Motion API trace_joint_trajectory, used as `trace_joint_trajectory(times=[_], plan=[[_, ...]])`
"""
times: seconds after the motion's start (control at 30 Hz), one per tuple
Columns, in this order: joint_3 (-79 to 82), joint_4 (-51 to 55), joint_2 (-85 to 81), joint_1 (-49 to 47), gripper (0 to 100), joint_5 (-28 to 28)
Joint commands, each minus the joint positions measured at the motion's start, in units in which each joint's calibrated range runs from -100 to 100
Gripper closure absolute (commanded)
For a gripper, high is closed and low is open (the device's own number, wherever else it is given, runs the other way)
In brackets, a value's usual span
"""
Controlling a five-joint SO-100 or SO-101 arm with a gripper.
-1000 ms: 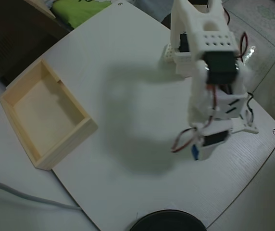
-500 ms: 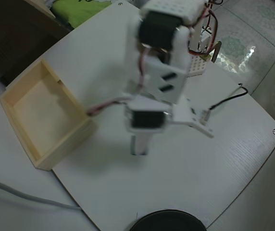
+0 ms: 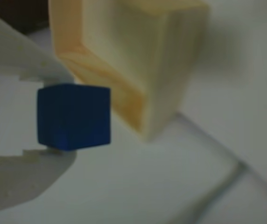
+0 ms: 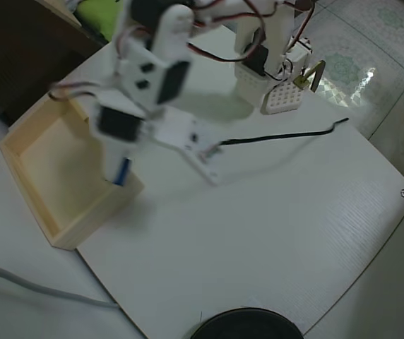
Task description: Pick up the small blue cube and put it into the box
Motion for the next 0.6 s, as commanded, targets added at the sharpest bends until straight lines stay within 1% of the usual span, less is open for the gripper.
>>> trace_joint_trajectory(times=[0.0,0.33,0.57], plan=[[-2.26,-3.14,-0.28,2.84,91,0.36],[-0.72,-7.81,-0.20,8.44,92,-0.21],[8.78,-18.51,-0.20,10.80,92,-0.26]])
